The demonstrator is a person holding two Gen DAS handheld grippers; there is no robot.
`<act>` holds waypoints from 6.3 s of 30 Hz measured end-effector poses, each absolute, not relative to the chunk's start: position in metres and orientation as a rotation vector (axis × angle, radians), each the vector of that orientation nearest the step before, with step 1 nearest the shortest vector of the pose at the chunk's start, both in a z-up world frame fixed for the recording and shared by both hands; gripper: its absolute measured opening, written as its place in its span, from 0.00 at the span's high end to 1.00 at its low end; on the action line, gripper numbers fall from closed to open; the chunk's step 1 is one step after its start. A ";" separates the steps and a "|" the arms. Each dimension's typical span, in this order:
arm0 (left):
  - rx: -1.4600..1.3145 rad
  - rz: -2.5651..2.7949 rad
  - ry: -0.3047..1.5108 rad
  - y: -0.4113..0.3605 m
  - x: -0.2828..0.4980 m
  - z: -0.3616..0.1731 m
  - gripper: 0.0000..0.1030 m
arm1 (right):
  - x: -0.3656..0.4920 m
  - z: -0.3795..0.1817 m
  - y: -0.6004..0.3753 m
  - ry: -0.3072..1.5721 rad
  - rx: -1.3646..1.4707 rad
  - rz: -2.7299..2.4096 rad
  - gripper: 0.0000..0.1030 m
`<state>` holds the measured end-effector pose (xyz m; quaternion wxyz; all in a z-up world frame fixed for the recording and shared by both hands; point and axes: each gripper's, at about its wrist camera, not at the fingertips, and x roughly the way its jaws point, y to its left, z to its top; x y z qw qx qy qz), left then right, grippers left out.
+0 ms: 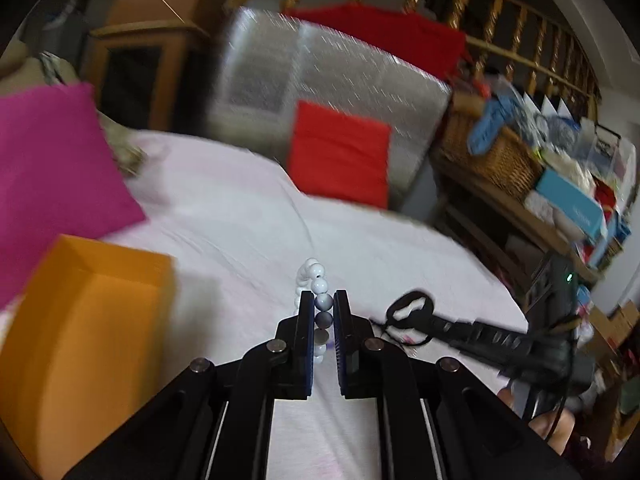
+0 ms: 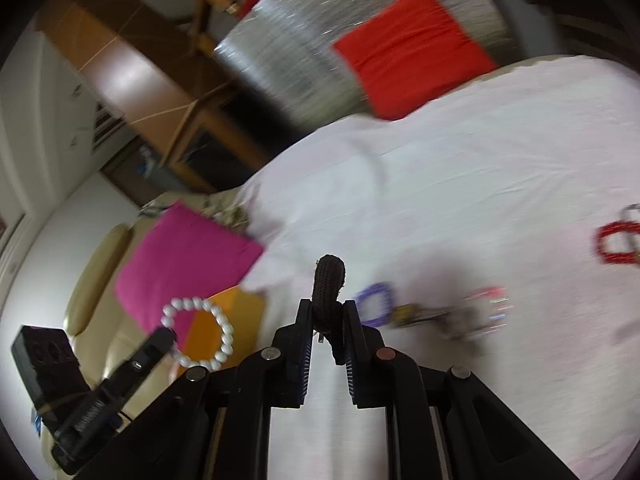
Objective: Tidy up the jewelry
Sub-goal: 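Lift the white bracelet and black hair tie and carry both over the orange box, then open both tools to drop the items into the orange box, then move both tools back over the remaining jewelry, then grasp the pink crystal bead bracelet with the right tool, then move the left tool to the gold watch while the right tool holds the pink bracelet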
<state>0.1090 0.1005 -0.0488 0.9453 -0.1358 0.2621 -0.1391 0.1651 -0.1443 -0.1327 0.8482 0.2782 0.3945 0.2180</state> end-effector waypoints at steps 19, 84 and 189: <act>-0.283 0.312 0.680 0.262 0.035 -0.117 0.91 | 0.134 -0.144 0.079 0.947 0.443 0.853 0.82; 0.034 -0.047 0.779 -0.004 0.169 -0.141 0.07 | 0.145 -0.168 -0.361 0.951 0.785 0.041 0.42; 0.237 0.039 0.681 -0.019 0.175 -0.124 0.19 | 0.197 -0.189 -0.254 1.051 0.356 0.047 0.92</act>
